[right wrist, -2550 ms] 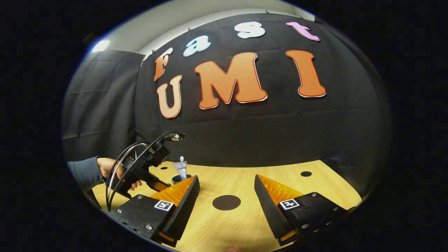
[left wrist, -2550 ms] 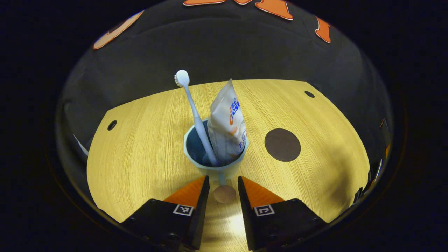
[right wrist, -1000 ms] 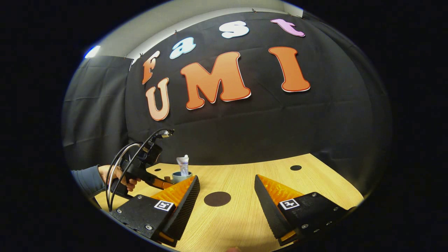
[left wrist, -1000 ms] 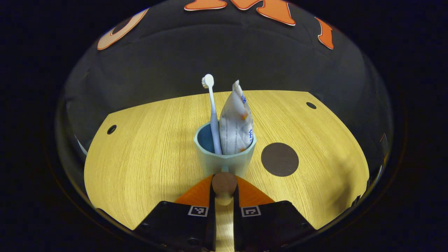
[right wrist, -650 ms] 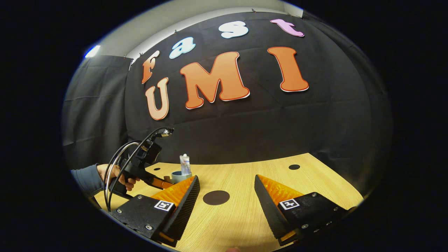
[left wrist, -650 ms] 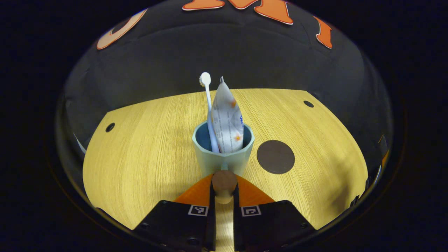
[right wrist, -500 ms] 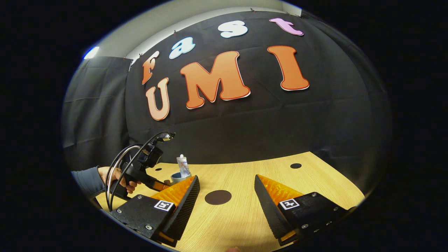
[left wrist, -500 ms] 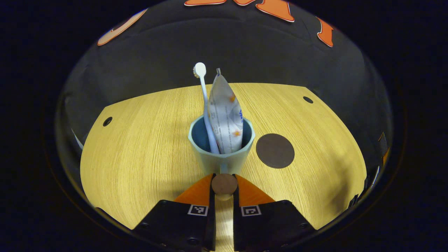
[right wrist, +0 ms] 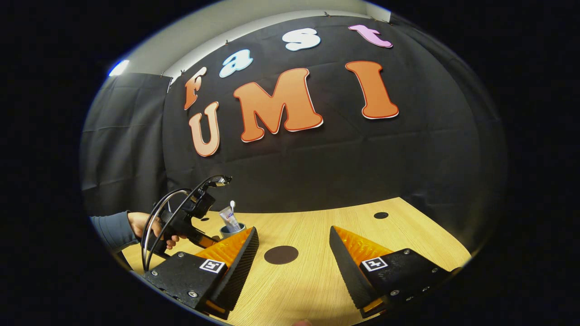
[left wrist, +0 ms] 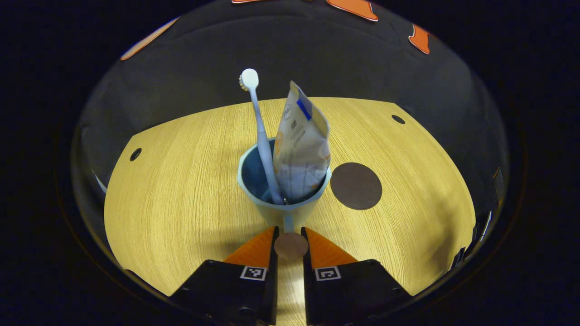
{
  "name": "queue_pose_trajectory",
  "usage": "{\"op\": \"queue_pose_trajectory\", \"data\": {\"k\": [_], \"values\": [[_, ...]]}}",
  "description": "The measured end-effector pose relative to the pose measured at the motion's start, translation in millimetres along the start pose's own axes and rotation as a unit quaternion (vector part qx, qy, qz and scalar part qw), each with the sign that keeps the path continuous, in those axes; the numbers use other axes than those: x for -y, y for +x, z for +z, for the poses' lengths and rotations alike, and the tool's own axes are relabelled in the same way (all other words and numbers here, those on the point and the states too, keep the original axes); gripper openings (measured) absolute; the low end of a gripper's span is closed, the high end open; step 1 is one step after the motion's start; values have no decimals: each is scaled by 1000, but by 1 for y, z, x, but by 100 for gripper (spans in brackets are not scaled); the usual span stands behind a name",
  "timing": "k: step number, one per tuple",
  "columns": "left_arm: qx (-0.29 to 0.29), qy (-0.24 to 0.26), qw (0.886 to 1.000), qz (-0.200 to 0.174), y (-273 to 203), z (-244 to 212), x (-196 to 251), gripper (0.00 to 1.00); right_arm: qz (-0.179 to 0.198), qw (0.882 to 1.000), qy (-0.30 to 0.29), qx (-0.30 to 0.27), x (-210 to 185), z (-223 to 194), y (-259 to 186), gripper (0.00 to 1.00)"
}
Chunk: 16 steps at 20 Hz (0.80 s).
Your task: Put the toothbrush and toothpaste on the desktop into the cup, then pick up the cup and place it on the coaster on the desktop.
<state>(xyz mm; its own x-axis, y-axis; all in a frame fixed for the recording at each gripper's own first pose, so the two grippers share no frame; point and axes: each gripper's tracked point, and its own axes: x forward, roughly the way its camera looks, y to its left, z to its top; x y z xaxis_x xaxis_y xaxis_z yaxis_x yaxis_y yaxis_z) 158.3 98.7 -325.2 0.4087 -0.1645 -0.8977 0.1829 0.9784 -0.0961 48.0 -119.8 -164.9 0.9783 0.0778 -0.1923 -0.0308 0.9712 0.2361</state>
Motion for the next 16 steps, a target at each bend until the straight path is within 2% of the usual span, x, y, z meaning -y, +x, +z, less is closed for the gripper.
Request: {"op": "queue_pose_trajectory", "data": {"k": [2,5,10,16], "values": [[-15,-1,1000,-1,2,-4,-4,28,-3,1000,2,0,4,1,-1,94],[-25,12,1000,12,-3,3,-14,48,-5,1000,7,2,8,0,-3,94],[-54,33,998,12,-2,10,-13,47,-6,1000,15,-1,10,-4,-6,94],[-82,26,996,20,13,6,-7,46,-13,1000,20,2,20,-3,-13,94]]}}
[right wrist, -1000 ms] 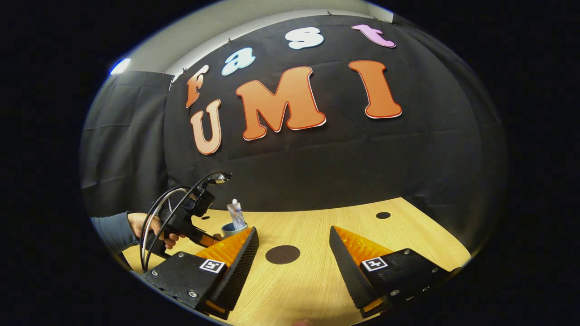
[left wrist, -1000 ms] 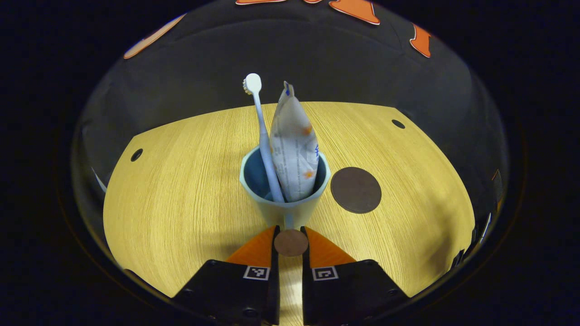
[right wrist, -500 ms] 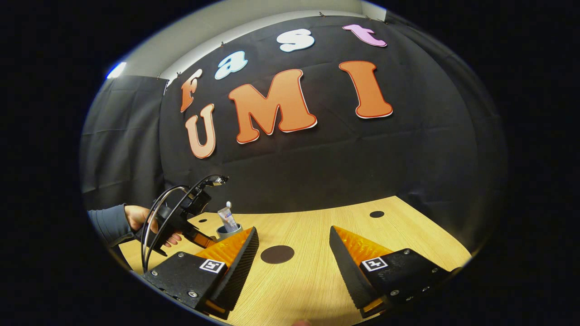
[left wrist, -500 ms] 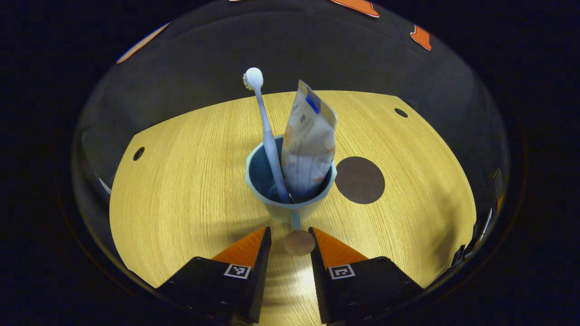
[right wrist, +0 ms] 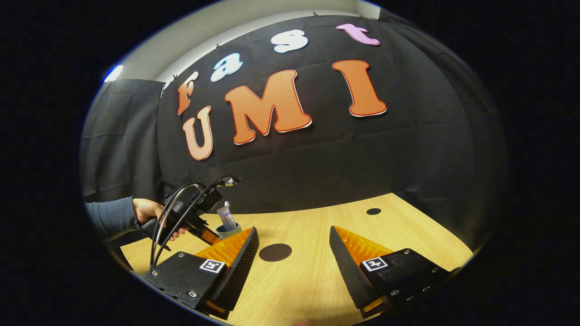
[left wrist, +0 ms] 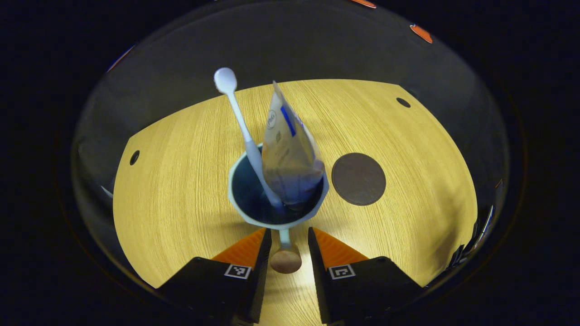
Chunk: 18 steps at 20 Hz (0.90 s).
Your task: Put the toothbrush and toothpaste on the desktop into the cup, then pick up the cup and place it on the coaster on the desktop.
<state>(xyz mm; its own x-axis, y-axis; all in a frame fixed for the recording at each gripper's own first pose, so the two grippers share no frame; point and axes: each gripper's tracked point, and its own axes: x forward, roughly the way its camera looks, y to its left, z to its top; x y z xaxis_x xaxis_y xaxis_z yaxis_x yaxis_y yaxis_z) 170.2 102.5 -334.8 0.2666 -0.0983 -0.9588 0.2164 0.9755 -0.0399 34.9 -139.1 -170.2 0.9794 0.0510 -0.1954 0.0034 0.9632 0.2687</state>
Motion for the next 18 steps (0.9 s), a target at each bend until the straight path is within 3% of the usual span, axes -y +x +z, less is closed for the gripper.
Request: {"op": "queue_pose_trajectory", "data": {"k": [3,5,6,7,18], "values": [[-12,-7,1000,11,13,-4,-6,48,-4,1000,5,1,5,0,-1,94],[-22,-11,1000,17,23,-10,-10,32,-4,1000,9,-2,5,-2,0,94],[-26,-16,999,15,25,-11,-9,34,-3,1000,10,-4,3,-3,-2,95],[-17,-17,1000,13,24,-8,-9,27,-3,1000,9,-5,2,-2,-3,95],[9,-28,999,14,17,-2,-11,24,-1,1000,5,-17,0,-6,2,97]]}}
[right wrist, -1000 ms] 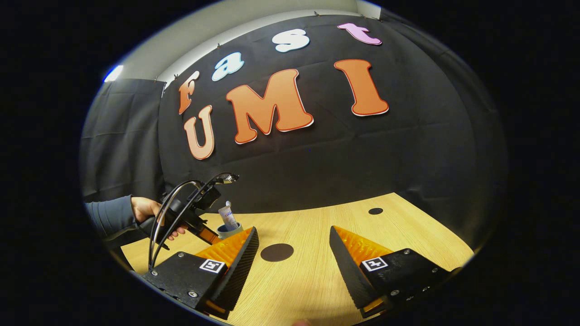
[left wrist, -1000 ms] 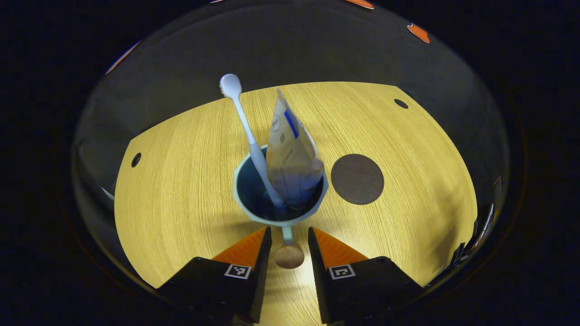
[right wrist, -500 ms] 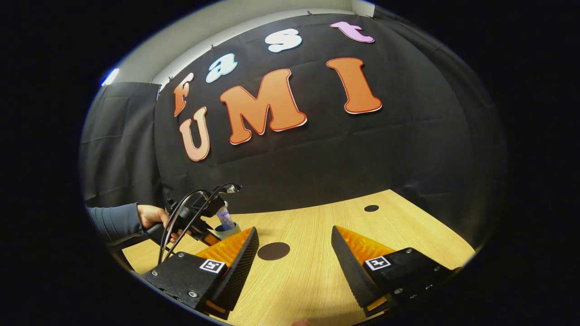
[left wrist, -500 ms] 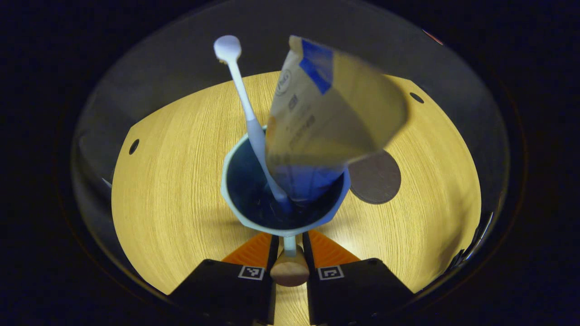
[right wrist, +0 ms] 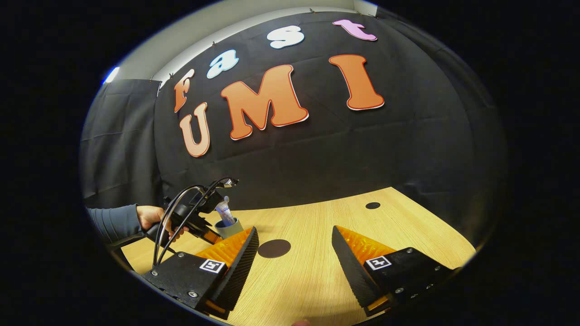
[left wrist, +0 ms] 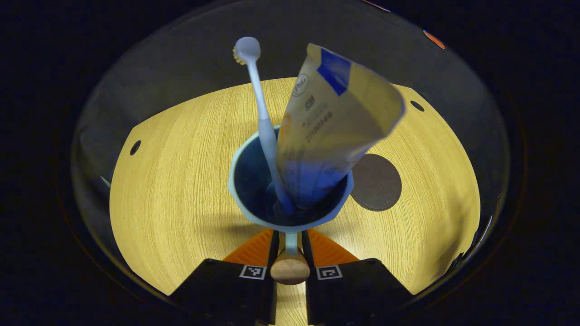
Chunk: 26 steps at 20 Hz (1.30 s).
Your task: Put the toothbrush and toothpaste on the desktop into the cup, then pick up the cup and place it on the coaster on the desktop.
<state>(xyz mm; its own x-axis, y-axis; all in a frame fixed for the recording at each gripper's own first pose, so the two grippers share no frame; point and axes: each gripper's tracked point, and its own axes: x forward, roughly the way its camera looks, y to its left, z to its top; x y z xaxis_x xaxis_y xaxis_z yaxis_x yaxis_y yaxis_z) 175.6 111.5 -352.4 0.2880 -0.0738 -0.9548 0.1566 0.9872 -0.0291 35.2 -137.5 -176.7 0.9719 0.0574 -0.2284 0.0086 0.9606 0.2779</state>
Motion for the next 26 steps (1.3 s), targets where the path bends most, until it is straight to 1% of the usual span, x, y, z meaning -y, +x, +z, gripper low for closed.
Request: {"op": "queue_pose_trajectory", "data": {"k": [1,3,6,8,9,12,14,19,24,26], "values": [[3,-1,1000,0,-1,-5,-4,25,-1,1000,0,0,1,0,-1,97],[15,1,1000,2,-19,1,0,25,-1,1000,-2,-1,1,0,-1,97],[26,9,1000,4,-32,11,6,25,-3,1000,-7,-2,2,-1,-2,97],[31,15,999,0,-34,15,6,25,-3,1000,-6,-1,1,1,-3,97],[34,18,999,-3,-27,15,6,25,-3,1000,-6,-1,1,0,-4,97],[40,34,999,-8,-28,24,16,25,-11,1000,-11,-3,5,-1,-10,97],[44,44,998,-16,-32,27,24,25,-19,1000,-19,-2,9,1,-15,97],[48,66,996,-35,-38,30,18,25,-41,999,-24,0,27,5,-29,97],[32,79,995,-45,-35,29,18,25,-63,998,-29,-3,48,3,-42,97],[26,80,995,-49,-36,29,20,25,-71,997,-28,-5,46,5,-48,97]]}}
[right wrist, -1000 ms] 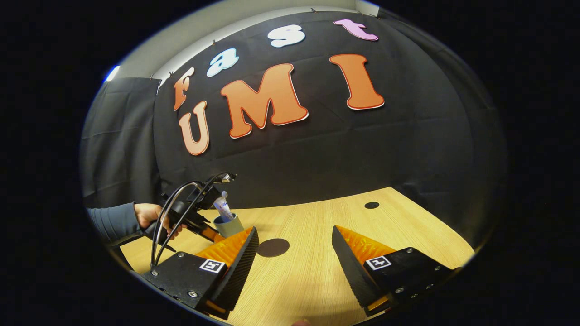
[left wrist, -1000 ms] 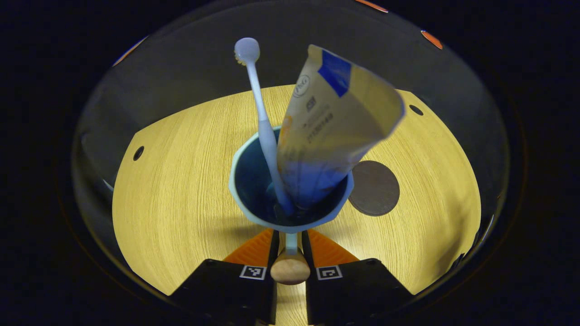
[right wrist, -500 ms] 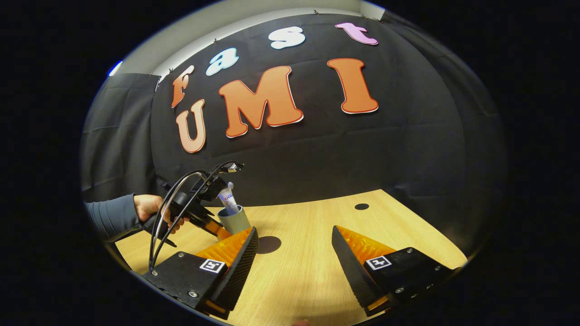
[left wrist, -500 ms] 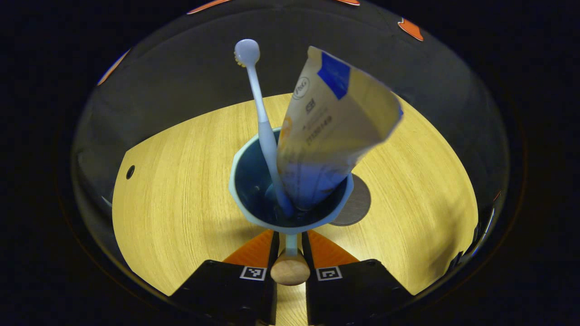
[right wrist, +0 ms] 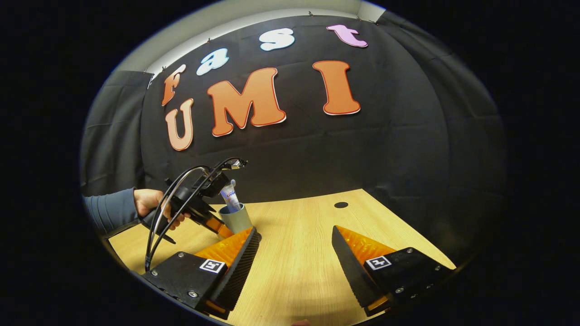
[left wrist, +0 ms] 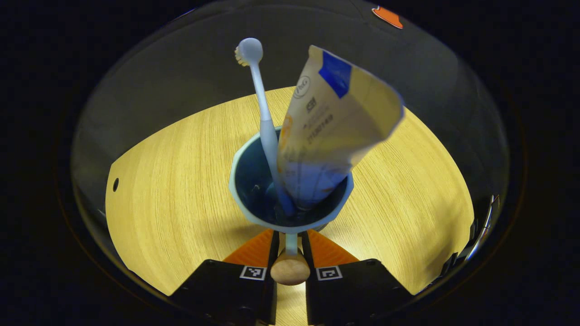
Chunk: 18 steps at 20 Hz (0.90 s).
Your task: Put the toothbrush and toothpaste on the desktop into the cup, then pick up the cup and place it on the coaster on the desktop.
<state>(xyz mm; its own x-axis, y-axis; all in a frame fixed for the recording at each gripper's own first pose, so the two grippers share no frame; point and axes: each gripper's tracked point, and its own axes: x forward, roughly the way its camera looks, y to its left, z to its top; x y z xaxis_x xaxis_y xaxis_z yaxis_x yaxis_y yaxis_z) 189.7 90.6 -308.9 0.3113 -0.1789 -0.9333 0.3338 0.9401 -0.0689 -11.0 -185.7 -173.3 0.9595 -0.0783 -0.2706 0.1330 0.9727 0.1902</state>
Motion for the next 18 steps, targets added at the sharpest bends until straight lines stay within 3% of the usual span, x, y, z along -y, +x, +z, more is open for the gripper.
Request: {"op": "queue_pose_trajectory", "data": {"k": [5,10,11,13,18], "values": [[-35,-5,999,4,2,-7,2,25,-17,1000,-4,-13,7,-8,-3,97],[-15,-4,1000,-17,2,-10,8,30,-23,999,-7,-28,1,-12,-2,97],[-10,-7,1000,-25,-3,-13,10,51,-22,999,-9,-28,-2,-11,-2,97],[-1,-10,1000,-29,-16,-22,10,71,-20,999,-15,-25,-11,-5,0,97],[61,3,998,-21,-57,-38,-11,96,-18,999,-29,-9,-37,8,9,97]]}}
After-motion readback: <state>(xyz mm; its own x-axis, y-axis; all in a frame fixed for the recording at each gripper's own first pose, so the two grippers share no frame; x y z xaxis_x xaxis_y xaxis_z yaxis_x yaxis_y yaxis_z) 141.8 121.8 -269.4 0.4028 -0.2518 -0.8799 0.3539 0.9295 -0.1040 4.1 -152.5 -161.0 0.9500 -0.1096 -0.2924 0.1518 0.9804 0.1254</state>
